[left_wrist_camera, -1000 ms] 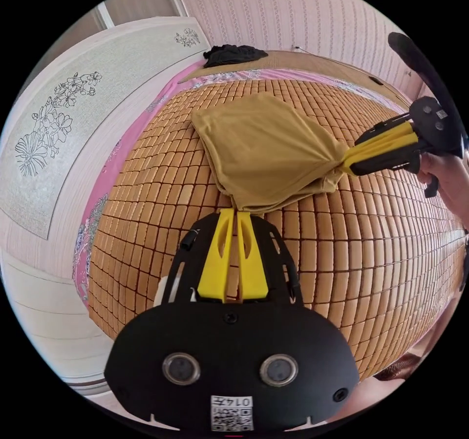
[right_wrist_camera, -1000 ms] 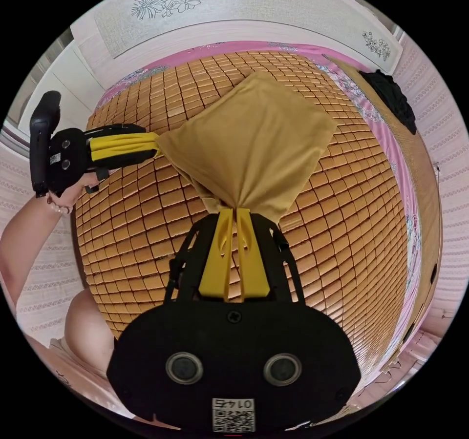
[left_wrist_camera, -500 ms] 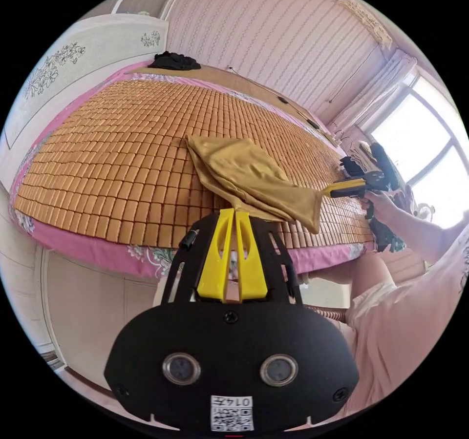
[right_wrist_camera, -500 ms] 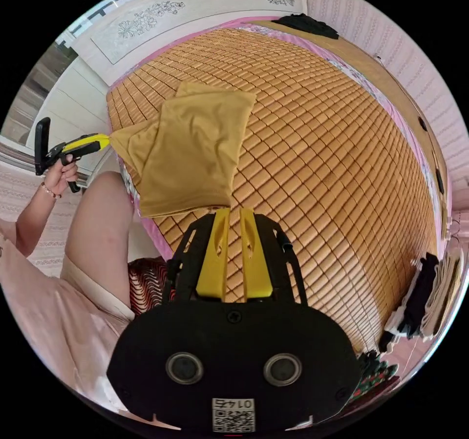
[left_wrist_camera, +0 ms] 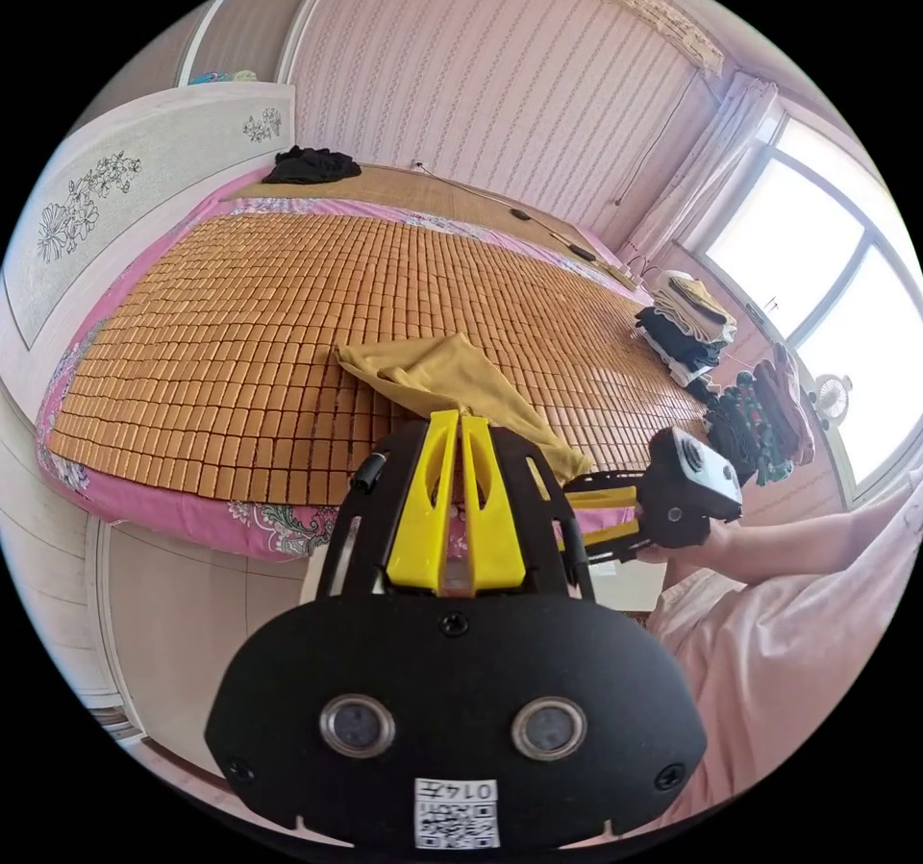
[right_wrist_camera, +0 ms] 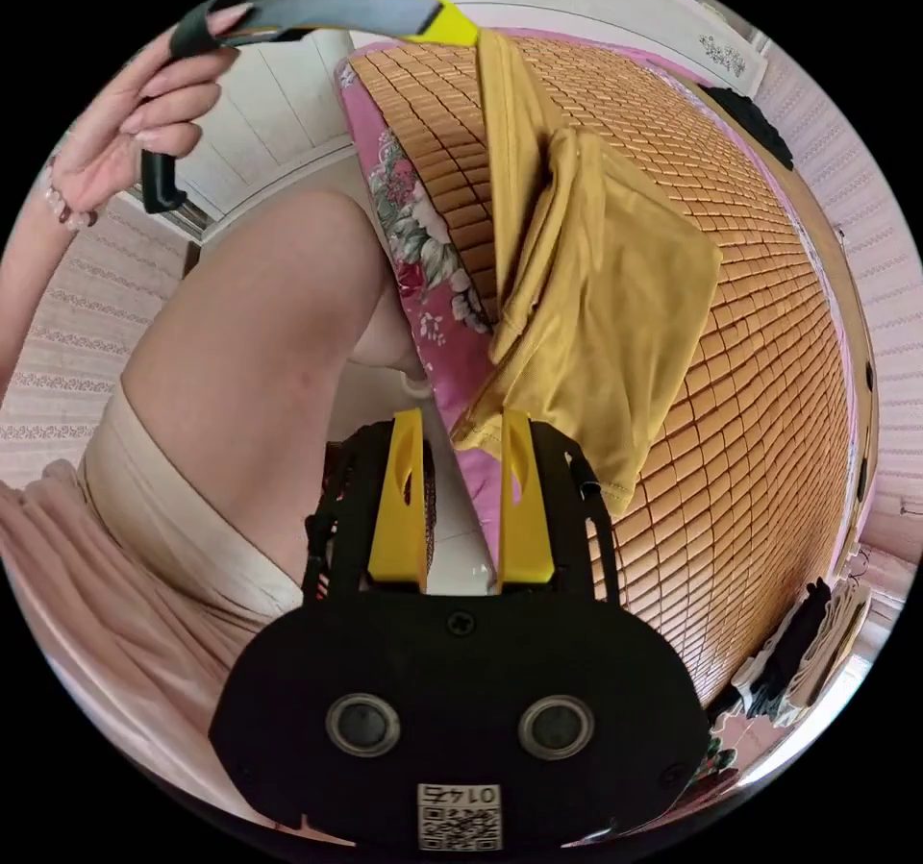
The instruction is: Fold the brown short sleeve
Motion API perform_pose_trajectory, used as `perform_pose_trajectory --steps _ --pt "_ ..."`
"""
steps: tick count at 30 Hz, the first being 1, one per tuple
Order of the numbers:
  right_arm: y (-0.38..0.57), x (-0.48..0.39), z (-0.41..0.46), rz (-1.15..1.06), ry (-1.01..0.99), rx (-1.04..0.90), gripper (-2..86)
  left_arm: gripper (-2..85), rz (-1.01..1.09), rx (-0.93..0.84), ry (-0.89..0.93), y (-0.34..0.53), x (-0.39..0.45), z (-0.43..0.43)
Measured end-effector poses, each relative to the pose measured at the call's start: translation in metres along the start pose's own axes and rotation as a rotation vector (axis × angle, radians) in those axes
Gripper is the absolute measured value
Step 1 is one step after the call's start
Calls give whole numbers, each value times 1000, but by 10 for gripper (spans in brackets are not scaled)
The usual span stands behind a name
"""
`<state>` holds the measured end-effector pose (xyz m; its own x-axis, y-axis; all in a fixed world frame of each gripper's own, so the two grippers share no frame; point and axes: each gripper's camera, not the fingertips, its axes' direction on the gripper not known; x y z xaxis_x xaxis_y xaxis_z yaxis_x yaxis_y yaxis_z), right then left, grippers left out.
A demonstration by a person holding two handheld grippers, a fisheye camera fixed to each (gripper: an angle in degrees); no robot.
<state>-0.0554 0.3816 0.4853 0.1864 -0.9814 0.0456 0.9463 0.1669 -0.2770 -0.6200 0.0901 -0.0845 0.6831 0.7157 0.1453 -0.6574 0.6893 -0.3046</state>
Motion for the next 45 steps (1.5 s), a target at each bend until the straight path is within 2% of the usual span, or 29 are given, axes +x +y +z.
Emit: perform_pose_trajectory --steps 2,5,10,13,19,25,29,34,37,41,45 --pt "13 12 3 70 -9 -26 30 -10 -10 5 -23 3 0 -8" --pt "57 38 -29 149 -85 100 15 -10 -37 31 -27 8 -3 -28" --pt "170 115 -116 386 -265 451 7 -10 -20 126 -46 1 -2 -82" --pt "234 139 -165 445 -297 647 6 -10 4 220 -64 -10 5 -126" --pt "342 140 -245 495 -152 923 5 -10 47 451 -20 -30 20 -223" --pt "431 115 -310 486 -41 1120 3 -10 81 642 60 -36 47 -300" --pt "471 84 -344 424 50 1177 2 -10 148 745 78 -25 72 -342" --pt "537 28 -404 308 199 1342 1 -10 243 964 181 -11 97 -414" --pt "561 5 -440 238 277 1403 0 -10 309 1037 161 -17 112 -446" --pt "566 6 -469 222 345 1385 -4 -10 339 1054 145 -43 121 -460" --pt "531 69 -462 344 314 1198 -6 -10 290 895 95 -103 116 -421"
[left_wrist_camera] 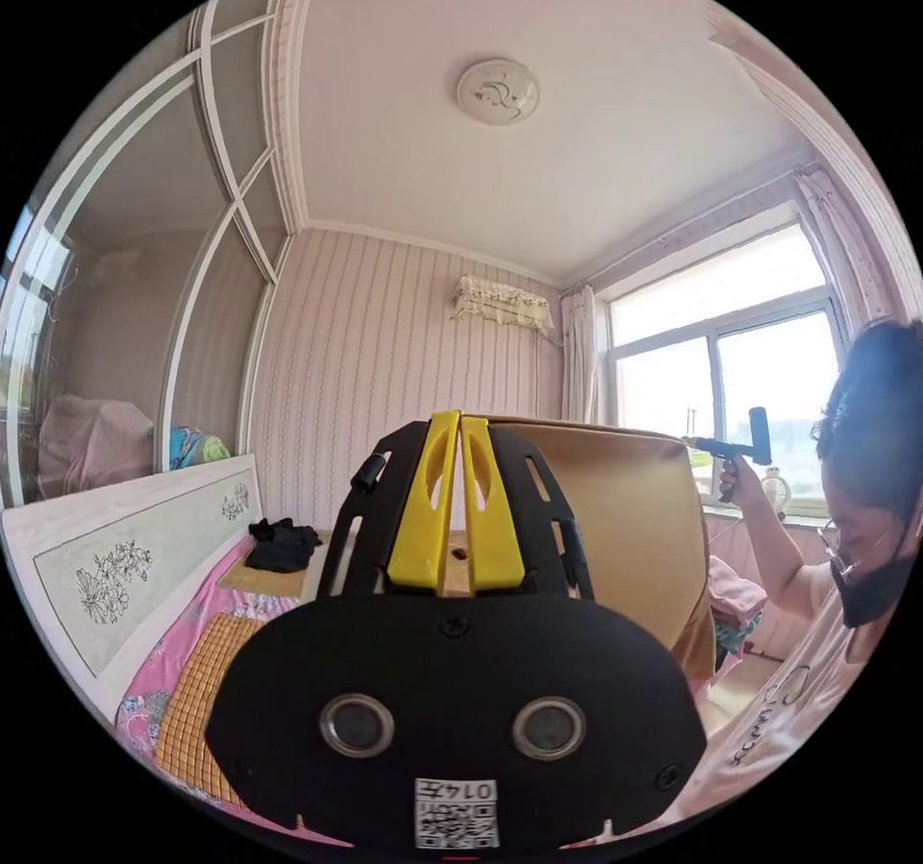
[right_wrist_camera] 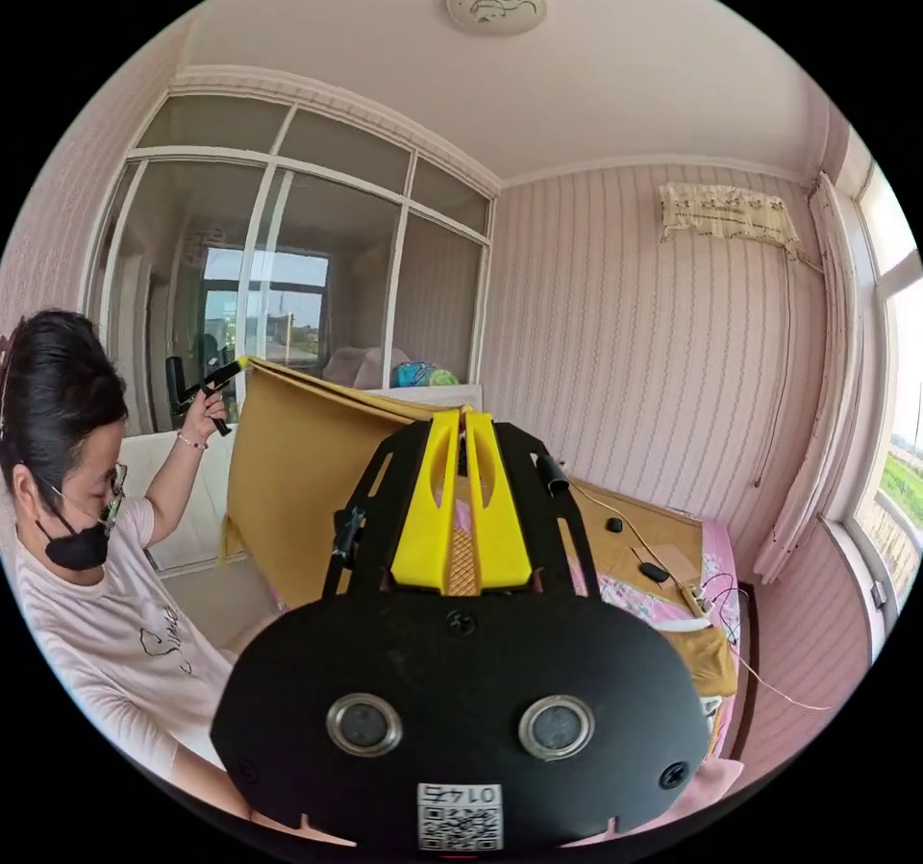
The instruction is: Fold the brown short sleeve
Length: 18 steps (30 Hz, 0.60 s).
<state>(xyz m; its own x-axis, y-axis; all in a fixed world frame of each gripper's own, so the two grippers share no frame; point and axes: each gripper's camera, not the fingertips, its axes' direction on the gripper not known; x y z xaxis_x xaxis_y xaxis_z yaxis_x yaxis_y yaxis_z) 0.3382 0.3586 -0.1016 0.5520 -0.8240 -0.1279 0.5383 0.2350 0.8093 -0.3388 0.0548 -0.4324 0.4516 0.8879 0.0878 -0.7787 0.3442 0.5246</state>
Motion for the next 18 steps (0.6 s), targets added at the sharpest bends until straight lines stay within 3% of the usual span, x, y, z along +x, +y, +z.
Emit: perform_pose_trajectory --steps 4,8,11,13,18 --pt "43 71 126 176 20 -338 -6 -10 -73 -330 -90 42 -33 120" --pt "88 117 220 326 85 -507 -7 -10 -238 -483 -114 89 -60 205" --pt "70 137 242 374 93 -420 -7 -10 -331 -422 -124 85 -72 237" --pt "36 142 229 346 98 -259 -6 -10 -303 -329 -127 64 -71 243" --pt "28 134 220 231 117 -194 -5 -10 -183 -337 -123 73 -69 252"
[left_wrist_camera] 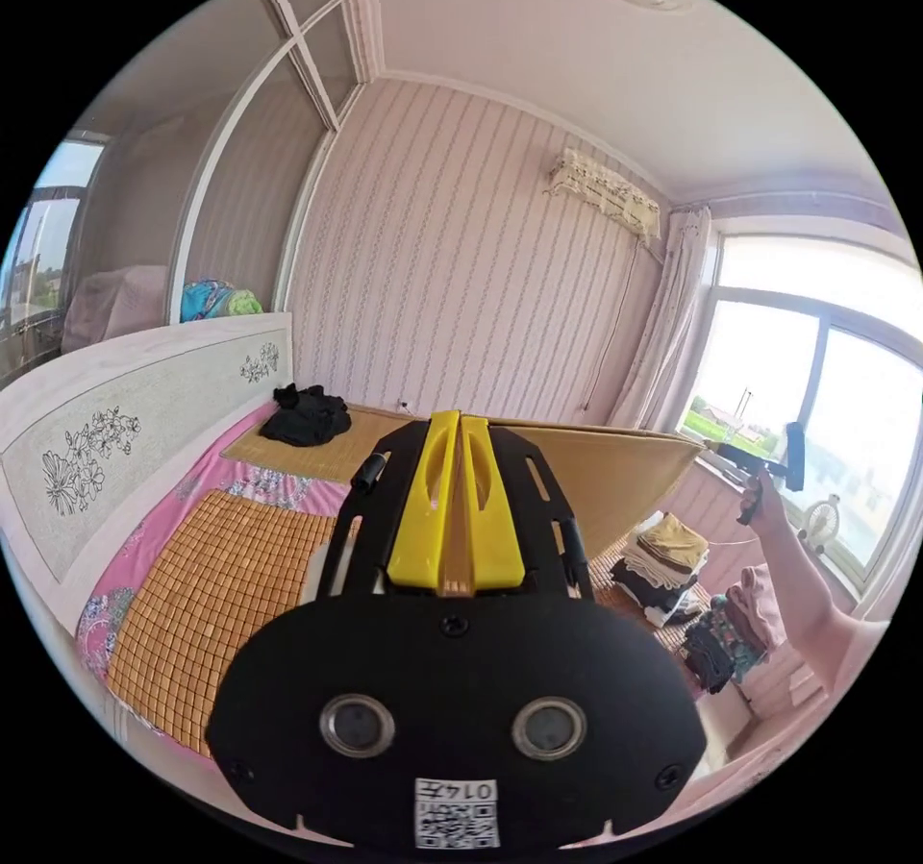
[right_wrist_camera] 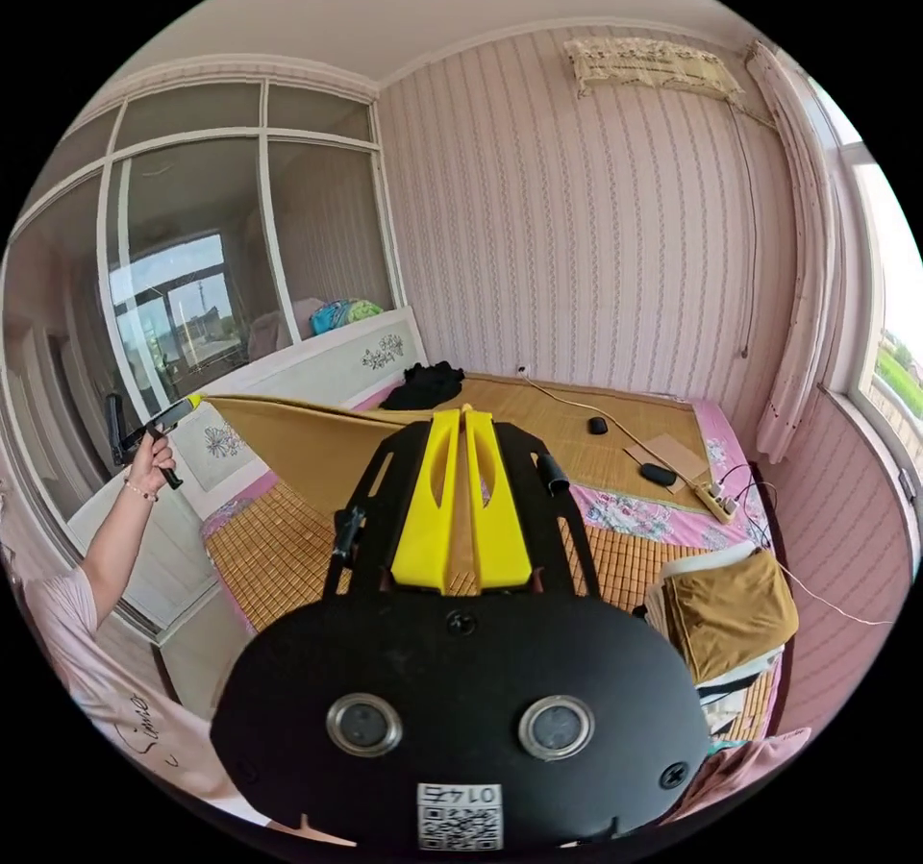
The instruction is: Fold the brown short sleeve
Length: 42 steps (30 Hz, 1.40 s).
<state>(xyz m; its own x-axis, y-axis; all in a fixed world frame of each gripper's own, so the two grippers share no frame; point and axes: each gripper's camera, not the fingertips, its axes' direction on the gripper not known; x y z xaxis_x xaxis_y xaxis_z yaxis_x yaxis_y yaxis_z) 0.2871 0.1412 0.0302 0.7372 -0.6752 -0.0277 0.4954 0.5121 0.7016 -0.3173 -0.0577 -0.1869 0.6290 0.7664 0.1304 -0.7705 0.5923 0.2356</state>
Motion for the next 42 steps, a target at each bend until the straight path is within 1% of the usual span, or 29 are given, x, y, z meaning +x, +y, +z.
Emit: perform_pose_trajectory --steps 2,4,5,7,8,10,13,16,19,23,26,31,36,38,40,42 --pt "24 4 17 -9 2 -65 -5 -10 8 -90 0 23 -8 21" --pt "73 14 53 24 12 -196 -5 -10 18 -250 -22 65 -18 58" --pt "88 17 64 39 13 -232 -5 -10 17 -293 -25 78 -21 68" --pt "149 29 111 116 20 -382 -4 -10 -16 -452 -24 132 -32 109" --pt "165 33 123 142 20 -424 -3 -10 -25 -489 -25 146 -34 118" --pt "222 46 167 250 9 -565 -1 -10 -48 -620 -39 195 -43 153" --pt "280 56 205 381 1 -717 0 -10 -86 -776 -67 242 -51 186" --pt "316 60 220 449 -12 -824 1 -10 -125 -875 -67 271 -58 204" --pt "331 59 217 466 -28 -864 1 -10 -114 -933 -77 285 -58 213" --pt "332 55 206 458 -41 -871 1 -10 -73 -973 -61 293 -53 216" --pt "325 49 197 428 -55 -874 1 -10 -38 -983 -48 295 -47 216" --pt "319 30 194 327 -35 -951 0 -10 -12 -1027 -30 304 -39 222" --pt "328 18 195 333 -38 -992 2 -9 2 -1069 -7 314 -32 236" --pt "332 17 199 358 -34 -1005 8 -7 -21 -1083 -25 317 -33 245" --pt "332 18 200 392 -19 -1000 30 -6 -64 -1093 -2 317 -36 255" --pt "328 19 199 392 19 -1004 51 -6 -38 -1082 -13 309 -34 260"
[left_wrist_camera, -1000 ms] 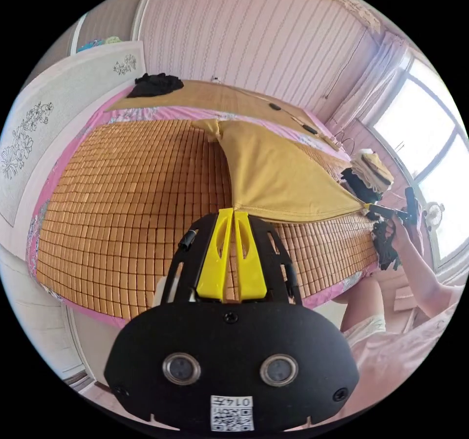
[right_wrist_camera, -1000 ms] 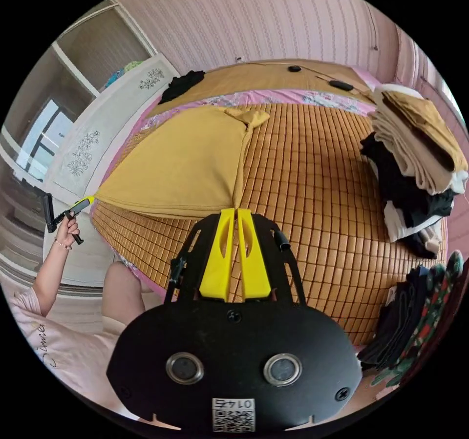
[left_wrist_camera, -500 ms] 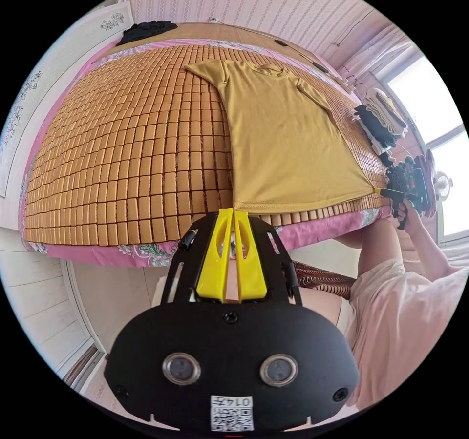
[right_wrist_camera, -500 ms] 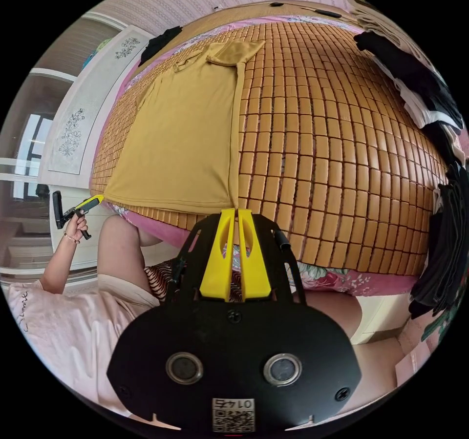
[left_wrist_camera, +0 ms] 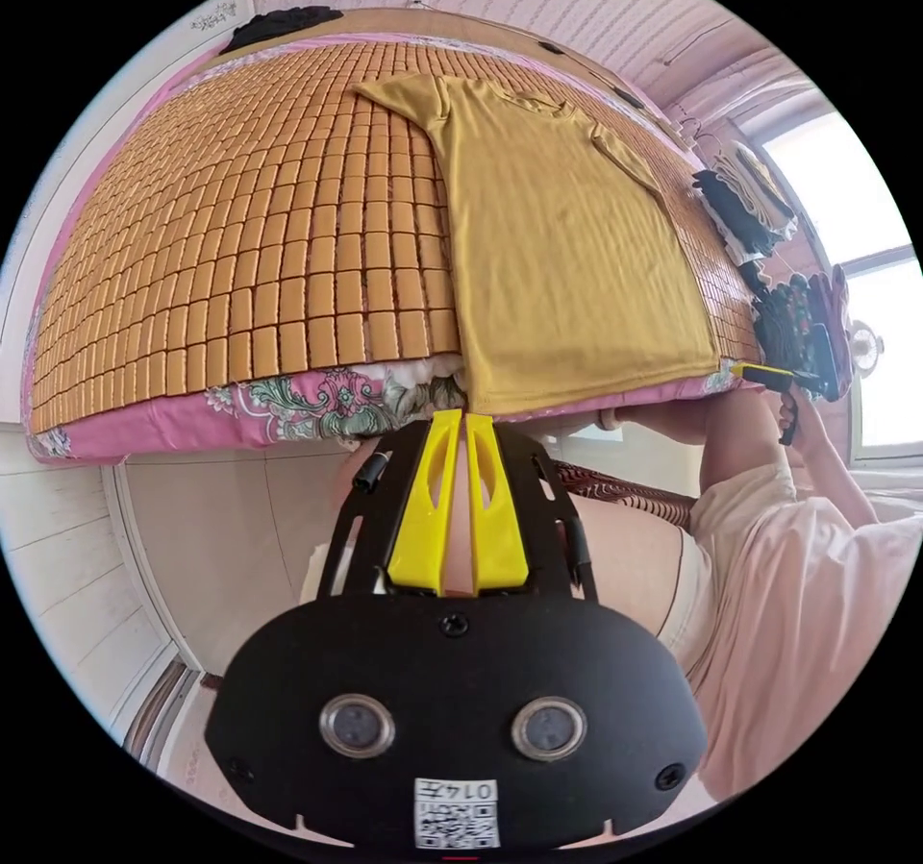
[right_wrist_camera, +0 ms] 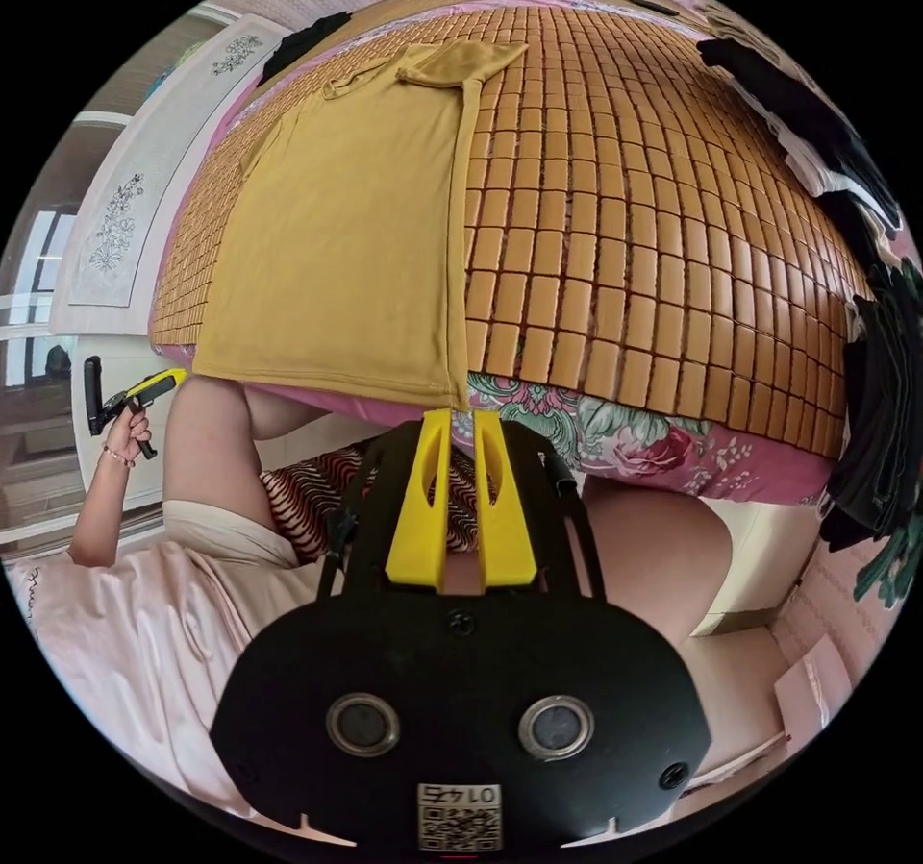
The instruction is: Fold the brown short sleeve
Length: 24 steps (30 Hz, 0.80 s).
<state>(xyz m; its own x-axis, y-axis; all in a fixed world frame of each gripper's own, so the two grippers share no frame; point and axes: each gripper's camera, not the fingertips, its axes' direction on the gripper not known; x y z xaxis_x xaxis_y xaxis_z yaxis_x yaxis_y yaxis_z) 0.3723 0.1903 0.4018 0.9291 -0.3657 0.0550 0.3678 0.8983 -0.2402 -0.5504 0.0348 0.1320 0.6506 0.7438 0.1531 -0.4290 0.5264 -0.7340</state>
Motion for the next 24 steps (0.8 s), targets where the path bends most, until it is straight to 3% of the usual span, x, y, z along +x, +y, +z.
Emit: perform_pose_trajectory --steps 5,13,18,21,24 --pt "-33 -18 -31 -113 161 64 64 -7 102 60 -90 -35 15 -19" --pt "-228 -92 -36 -442 184 255 85 -4 301 220 -5 -204 94 14" --pt "-313 -98 7 -407 198 249 101 0 335 236 26 -336 134 54" --pt "-331 -82 17 -318 191 241 13 -1 346 260 95 -390 159 63" --pt "-314 -45 -7 -179 61 334 1 -4 393 274 137 -421 187 62"
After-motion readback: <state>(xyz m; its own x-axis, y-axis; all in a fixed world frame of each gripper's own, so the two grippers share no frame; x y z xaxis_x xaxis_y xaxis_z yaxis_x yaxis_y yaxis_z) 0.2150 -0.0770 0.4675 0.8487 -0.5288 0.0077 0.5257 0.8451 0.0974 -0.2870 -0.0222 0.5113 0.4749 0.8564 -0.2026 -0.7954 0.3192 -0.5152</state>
